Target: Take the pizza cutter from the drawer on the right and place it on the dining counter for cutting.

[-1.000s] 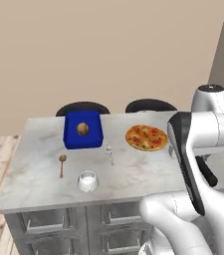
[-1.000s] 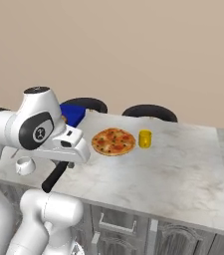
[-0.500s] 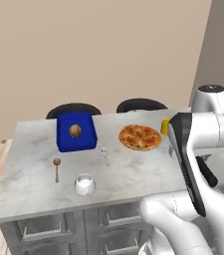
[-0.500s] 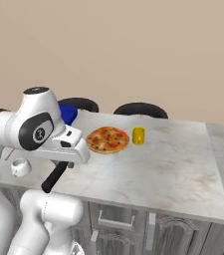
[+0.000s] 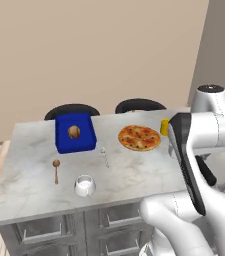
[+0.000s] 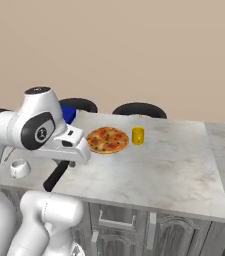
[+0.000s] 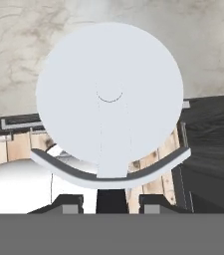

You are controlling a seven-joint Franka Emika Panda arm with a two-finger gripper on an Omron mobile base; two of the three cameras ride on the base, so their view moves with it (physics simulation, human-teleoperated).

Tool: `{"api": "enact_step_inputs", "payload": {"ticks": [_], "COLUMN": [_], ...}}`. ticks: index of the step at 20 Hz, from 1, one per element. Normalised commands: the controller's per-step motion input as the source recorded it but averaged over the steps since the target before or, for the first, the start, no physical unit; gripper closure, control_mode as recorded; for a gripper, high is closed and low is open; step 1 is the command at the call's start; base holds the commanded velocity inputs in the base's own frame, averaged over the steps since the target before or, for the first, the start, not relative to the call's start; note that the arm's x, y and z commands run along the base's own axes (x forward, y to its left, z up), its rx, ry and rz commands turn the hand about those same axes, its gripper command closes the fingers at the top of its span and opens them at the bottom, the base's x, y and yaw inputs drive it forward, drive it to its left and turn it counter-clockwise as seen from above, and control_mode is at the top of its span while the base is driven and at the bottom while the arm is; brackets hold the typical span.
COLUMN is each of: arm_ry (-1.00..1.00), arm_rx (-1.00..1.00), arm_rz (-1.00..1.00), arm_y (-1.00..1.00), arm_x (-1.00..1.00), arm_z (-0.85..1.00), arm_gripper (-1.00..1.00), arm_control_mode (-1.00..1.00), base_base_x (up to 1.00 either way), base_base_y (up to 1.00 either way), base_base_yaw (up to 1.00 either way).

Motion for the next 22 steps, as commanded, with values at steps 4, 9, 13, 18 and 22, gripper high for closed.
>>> {"api": "enact_step_inputs", "payload": {"ticks": [4, 9, 13, 18, 22], "arm_ry": [0.0, 0.01, 0.0, -0.01, 0.0], "arm_rx": [0.03, 0.11, 0.11, 0.05, 0.0], "arm_rz": [-0.03, -0.02, 0.0, 0.0, 0.0], "arm_y": [0.0, -0.25, -0.44, -0.3, -0.17], "arm_x": [0.81, 0.75, 0.45, 0.36, 0.31], "arm_z": [0.0, -0.07, -0.35, -0.54, -0.52], "arm_gripper": [1.0, 1.0, 1.0, 1.0, 1.0], "arm_control_mode": [-1.0, -1.0, -1.0, -1.0, -1.0], "base_base_x": [0.0, 0.0, 0.0, 0.0, 0.0], "base_base_y": [0.0, 0.0, 0.0, 0.0, 0.0], "base_base_yaw": [0.0, 0.0, 0.0, 0.0, 0.0]}}
